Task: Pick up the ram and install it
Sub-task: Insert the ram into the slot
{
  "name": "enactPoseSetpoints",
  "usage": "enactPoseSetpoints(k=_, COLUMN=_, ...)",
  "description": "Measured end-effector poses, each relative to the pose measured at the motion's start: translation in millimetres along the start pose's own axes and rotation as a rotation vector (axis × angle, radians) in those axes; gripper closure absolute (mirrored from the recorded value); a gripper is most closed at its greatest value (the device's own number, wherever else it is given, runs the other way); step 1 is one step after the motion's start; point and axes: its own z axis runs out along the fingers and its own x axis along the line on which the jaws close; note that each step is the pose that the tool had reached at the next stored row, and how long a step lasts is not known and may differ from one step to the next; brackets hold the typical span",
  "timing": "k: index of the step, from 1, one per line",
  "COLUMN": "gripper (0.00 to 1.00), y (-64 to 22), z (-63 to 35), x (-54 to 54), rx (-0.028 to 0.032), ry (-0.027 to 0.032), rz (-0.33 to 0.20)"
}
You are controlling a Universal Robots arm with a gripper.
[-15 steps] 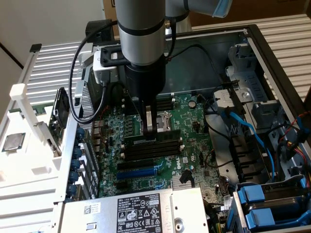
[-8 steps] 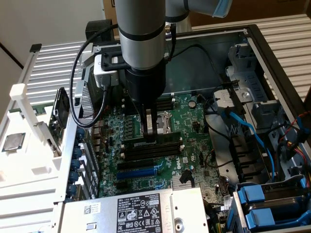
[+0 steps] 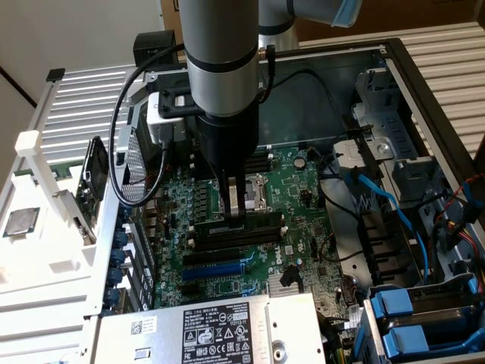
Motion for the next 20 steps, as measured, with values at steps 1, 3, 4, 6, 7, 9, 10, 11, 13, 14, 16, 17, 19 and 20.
enactPoseSetpoints(k=1, gripper=0.88, y=-0.1, z=0.6, x=0.0, rx=0.0, ry=-0.0001, rz=0.0)
enactPoseSetpoints(k=3, gripper=0.88, y=0.0, z=1.3, x=0.1, rx=-0.0001, ry=-0.0014, rz=0.0)
enactPoseSetpoints(k=4, gripper=0.88, y=-0.1, z=1.7, x=0.1, rx=0.0, ry=-0.0021, rz=0.0)
enactPoseSetpoints(k=6, gripper=0.88, y=0.1, z=2.2, x=-0.4, rx=0.0, ry=-0.0027, rz=0.0)
enactPoseSetpoints(k=7, gripper=0.88, y=0.2, z=2.2, x=-0.5, rx=-0.0001, ry=-0.003, rz=0.0)
enactPoseSetpoints(k=9, gripper=0.88, y=0.4, z=2.4, x=-0.5, rx=0.0, ry=-0.0036, rz=0.0)
enactPoseSetpoints(k=10, gripper=0.88, y=0.5, z=2.6, x=-0.4, rx=0.0, ry=-0.004, rz=0.0)
enactPoseSetpoints(k=11, gripper=0.88, y=0.6, z=2.8, x=-0.4, rx=-0.0001, ry=-0.0047, rz=0.001)
enactPoseSetpoints(k=13, gripper=0.88, y=0.7, z=3.2, x=-0.5, rx=0.0001, ry=-0.0072, rz=0.002)
enactPoseSetpoints(k=14, gripper=0.88, y=0.7, z=3.5, x=-0.4, rx=0.0002, ry=-0.0084, rz=0.004)
enactPoseSetpoints(k=16, gripper=0.88, y=0.7, z=3.8, x=-0.4, rx=0.0002, ry=-0.0105, rz=0.006)
enactPoseSetpoints(k=17, gripper=0.88, y=0.9, z=4.0, x=-0.4, rx=0.0003, ry=-0.0112, rz=0.007)
enactPoseSetpoints(k=19, gripper=0.88, y=1.8, z=4.1, x=-0.4, rx=0.0004, ry=-0.012, rz=0.009)
enactPoseSetpoints(k=20, gripper=0.88, y=2.3, z=4.1, x=-0.4, rx=0.0003, ry=-0.012, rz=0.009)
